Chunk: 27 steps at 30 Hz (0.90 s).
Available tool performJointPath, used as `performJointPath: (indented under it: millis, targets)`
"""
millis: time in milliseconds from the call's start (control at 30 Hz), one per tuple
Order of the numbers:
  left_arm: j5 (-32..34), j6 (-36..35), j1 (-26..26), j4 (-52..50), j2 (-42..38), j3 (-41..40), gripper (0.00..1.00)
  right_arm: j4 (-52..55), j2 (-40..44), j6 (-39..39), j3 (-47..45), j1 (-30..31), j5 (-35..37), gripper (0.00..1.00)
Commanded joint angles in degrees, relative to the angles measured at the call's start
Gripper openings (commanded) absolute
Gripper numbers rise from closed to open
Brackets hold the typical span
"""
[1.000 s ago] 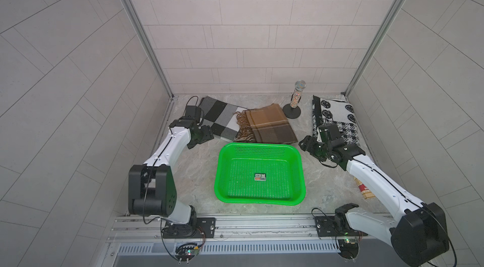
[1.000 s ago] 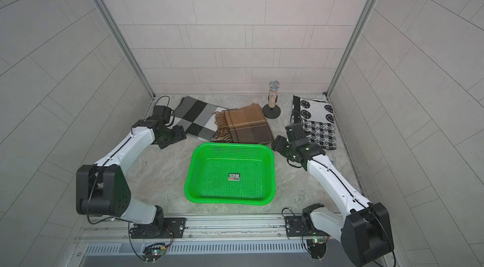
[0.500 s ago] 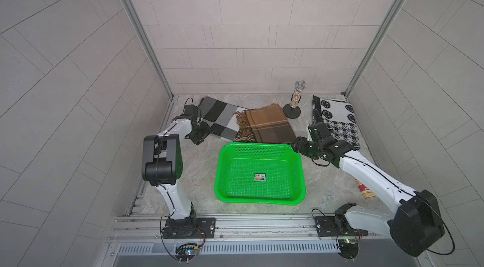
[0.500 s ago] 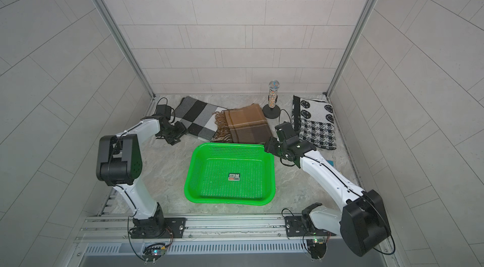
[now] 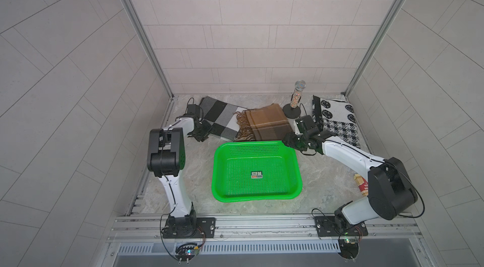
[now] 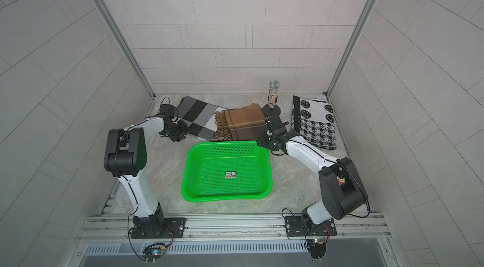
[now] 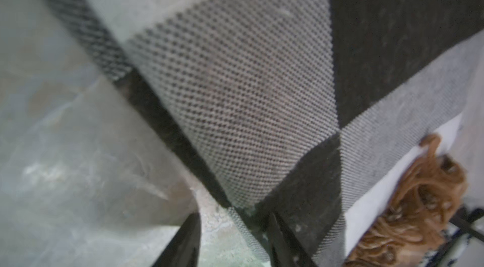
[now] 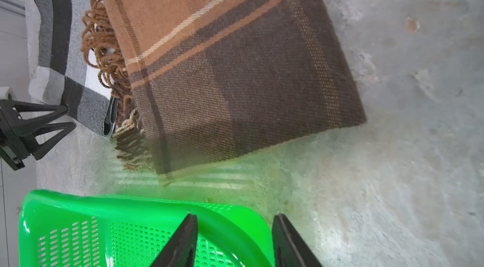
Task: Put the folded scarf in the basket
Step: Adjust the basket at the center of the board, then pick up the scarf at the center of the board.
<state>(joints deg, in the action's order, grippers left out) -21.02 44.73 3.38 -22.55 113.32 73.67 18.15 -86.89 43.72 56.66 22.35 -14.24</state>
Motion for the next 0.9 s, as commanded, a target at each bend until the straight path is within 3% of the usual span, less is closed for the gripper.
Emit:
performJointPath:
  millis: [0,233,633,867]
  targets:
    - [1.1,1.2,-0.3,2.3,1.6,-0.2,0.27,0.4,-2.9,-0.8,1.3,-0.1,0.5,0.47]
    - [3.6,1.6,0.8,4.9,-0.4,-2.9,0.16,-1.2,0.9,0.8,-1.6,-2.1,3.0,0.49]
    - [2.3,2.1,1.6,6.9,-4.9,-5.4,0.18,-0.4,9.3,1.0,-10.5,-1.8,-2.0,0.54]
    - [2.3,2.9,1.8,7.2,-6.5,-6.7,0.13,1.3,11.7,1.4,-11.6,2.9,-5.4,0.53]
